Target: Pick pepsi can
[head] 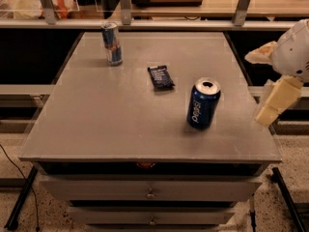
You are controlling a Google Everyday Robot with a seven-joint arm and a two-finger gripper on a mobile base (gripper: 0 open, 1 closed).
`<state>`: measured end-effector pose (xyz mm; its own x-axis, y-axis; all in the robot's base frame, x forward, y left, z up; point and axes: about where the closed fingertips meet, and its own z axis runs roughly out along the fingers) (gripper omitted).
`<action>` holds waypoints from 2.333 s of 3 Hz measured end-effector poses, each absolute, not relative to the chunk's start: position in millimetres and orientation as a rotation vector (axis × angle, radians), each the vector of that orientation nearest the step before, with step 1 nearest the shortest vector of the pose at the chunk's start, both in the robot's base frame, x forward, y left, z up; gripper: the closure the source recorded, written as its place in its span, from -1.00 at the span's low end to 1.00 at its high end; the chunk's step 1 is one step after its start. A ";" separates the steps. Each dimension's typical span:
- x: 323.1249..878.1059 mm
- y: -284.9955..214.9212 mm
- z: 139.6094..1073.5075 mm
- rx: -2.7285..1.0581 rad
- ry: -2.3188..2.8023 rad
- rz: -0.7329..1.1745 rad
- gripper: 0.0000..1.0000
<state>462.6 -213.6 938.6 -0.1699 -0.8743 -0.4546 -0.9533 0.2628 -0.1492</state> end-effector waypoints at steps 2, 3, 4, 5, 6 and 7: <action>484.0 -197.8 905.7 -1.538 1.850 0.594 -1.00; 487.9 -192.5 896.8 -1.476 1.740 0.695 -1.00; 489.2 -185.2 892.9 -1.436 1.643 0.760 -1.00; 488.0 -177.1 889.3 -1.412 1.552 0.818 -1.00; 486.1 -169.2 886.3 -1.402 1.479 0.871 -1.00; 484.6 -161.5 883.0 -1.395 1.418 0.926 -1.00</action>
Offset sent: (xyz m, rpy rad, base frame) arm 0.0283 0.0159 -0.0432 0.5435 -0.0110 0.1342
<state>484.6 -161.5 883.0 0.0561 -0.3081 -0.9497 -0.9934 0.0780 -0.0840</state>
